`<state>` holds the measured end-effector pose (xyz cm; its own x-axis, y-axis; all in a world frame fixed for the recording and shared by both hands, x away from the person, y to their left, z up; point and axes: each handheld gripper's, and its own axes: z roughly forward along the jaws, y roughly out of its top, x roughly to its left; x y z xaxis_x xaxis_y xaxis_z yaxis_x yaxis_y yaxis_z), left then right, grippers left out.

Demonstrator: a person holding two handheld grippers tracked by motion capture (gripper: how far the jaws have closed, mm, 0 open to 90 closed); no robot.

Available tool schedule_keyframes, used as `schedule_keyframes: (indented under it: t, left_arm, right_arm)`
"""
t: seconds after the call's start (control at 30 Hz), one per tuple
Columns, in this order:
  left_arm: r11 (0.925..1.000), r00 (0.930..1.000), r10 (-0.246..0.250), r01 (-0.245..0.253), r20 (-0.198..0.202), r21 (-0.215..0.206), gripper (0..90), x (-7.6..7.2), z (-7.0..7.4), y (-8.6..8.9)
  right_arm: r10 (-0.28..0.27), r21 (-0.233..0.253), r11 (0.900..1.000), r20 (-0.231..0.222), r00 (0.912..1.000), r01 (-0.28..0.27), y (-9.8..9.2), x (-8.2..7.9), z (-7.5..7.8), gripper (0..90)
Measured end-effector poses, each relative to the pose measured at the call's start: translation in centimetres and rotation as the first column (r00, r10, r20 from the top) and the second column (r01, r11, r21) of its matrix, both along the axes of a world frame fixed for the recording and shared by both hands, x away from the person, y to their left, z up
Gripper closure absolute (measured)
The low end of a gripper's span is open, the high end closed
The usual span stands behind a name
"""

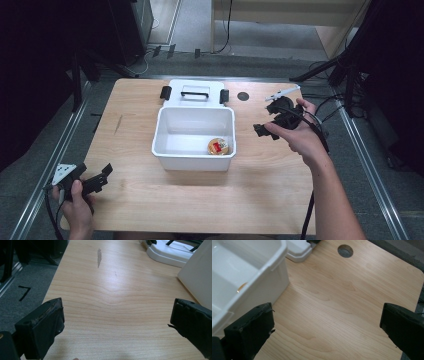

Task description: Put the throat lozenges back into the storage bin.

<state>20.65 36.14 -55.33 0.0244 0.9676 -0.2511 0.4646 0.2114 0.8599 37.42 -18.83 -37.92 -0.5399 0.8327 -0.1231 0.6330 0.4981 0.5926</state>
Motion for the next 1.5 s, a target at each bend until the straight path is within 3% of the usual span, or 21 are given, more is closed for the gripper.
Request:
schedule_keyframes:
  t: [0.1,0.33,0.47,1.0,1.37,1.5]
  left_arm:
    - [1.0000,1.0000,0.000,0.000,0.001,0.001,0.0,0.0,0.0,0.0]
    - [1.0000,1.0000,0.000,0.000,0.002,0.002,0.0,0.0,0.0,0.0]
    - [1.0000,1.0000,0.001,-0.001,0.002,0.002,0.0,0.0,0.0,0.0]
    - [1.0000,1.0000,0.000,0.000,0.003,0.008,0.0,-0.1,0.0,0.0]
    - [1.0000,1.0000,0.001,-0.001,0.004,0.008,0.0,-0.1,0.0,0.0]
    - [1.0000,1.0000,0.001,-0.001,0.004,0.008,0.0,-0.1,0.0,-0.1]
  right_arm:
    - [-0.042,0.027,0.999,0.002,0.9991,0.042,-1.6,-0.4,-1.0,0.0]
    - [-0.083,0.039,0.996,0.027,0.9962,0.082,-3.6,-1.2,-2.8,0.0]
    - [-0.136,0.070,0.989,0.052,0.9893,0.133,-5.3,-1.9,-4.2,0.0]
    - [-0.212,0.132,0.971,0.091,0.9731,0.199,-9.0,-4.5,-8.1,0.0]
    - [-0.268,0.172,0.952,0.082,0.9598,0.252,-11.6,-6.7,-11.3,0.0]
    - [-0.308,0.195,0.938,0.092,0.9471,0.286,-13.0,-7.7,-12.3,0.0]
